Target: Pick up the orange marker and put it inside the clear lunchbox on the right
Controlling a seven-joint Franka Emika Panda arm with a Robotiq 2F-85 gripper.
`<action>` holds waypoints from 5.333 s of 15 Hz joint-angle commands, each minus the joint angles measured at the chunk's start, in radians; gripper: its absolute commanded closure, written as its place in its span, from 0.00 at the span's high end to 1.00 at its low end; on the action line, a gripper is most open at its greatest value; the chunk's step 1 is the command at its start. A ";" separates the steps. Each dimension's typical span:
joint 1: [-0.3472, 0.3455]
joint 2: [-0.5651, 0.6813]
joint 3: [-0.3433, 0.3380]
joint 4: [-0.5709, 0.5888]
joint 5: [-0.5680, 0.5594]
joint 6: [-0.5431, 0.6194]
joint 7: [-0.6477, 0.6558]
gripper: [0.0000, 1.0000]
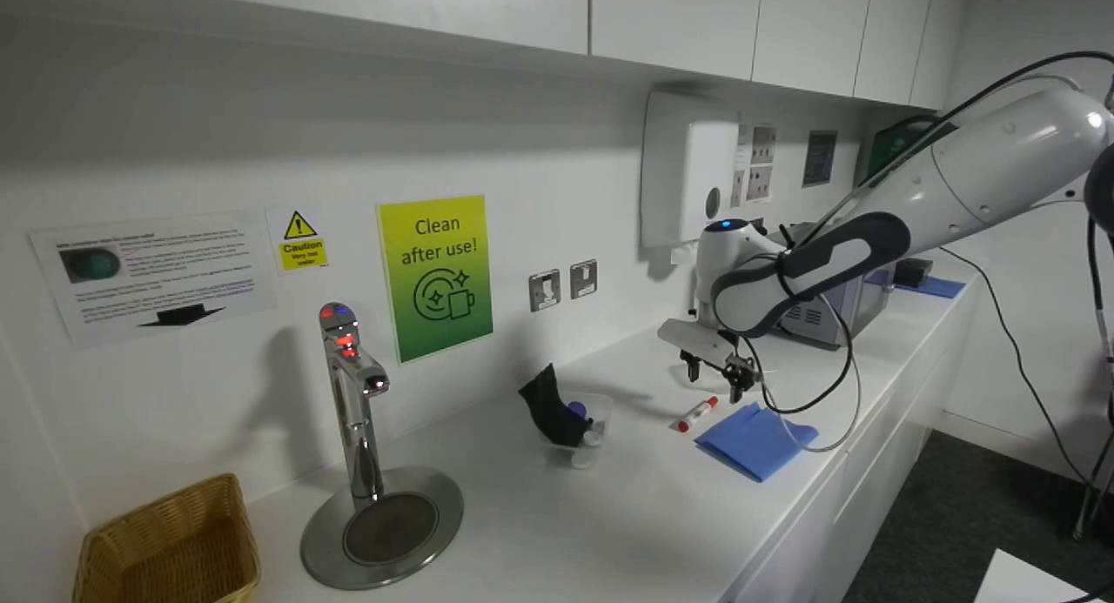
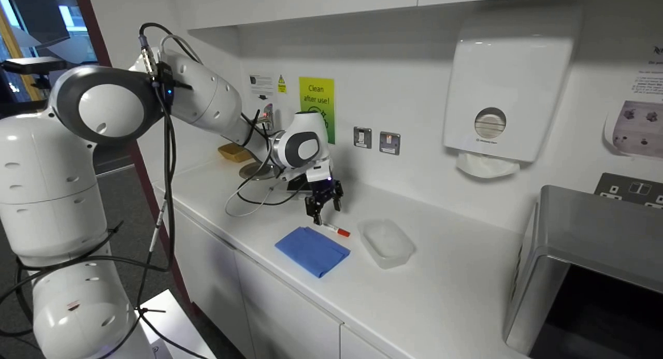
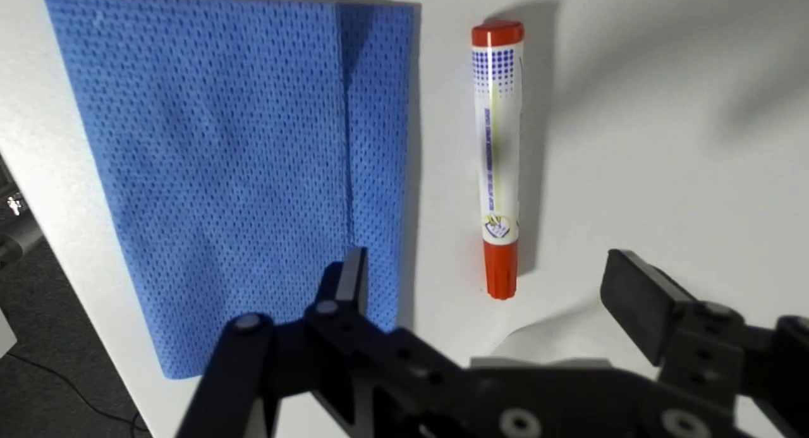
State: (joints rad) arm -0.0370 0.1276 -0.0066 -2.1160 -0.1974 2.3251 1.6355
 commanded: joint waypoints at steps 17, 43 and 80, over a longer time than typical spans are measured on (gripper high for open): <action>0.016 0.125 -0.025 0.117 0.128 -0.020 -0.216 1.00; 0.039 0.179 -0.054 0.183 0.187 -0.042 -0.219 0.05; -0.080 0.028 -0.176 0.192 0.198 -0.143 0.222 0.05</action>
State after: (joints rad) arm -0.0921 0.1779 -0.1818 -1.9303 -0.0428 2.2190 1.9170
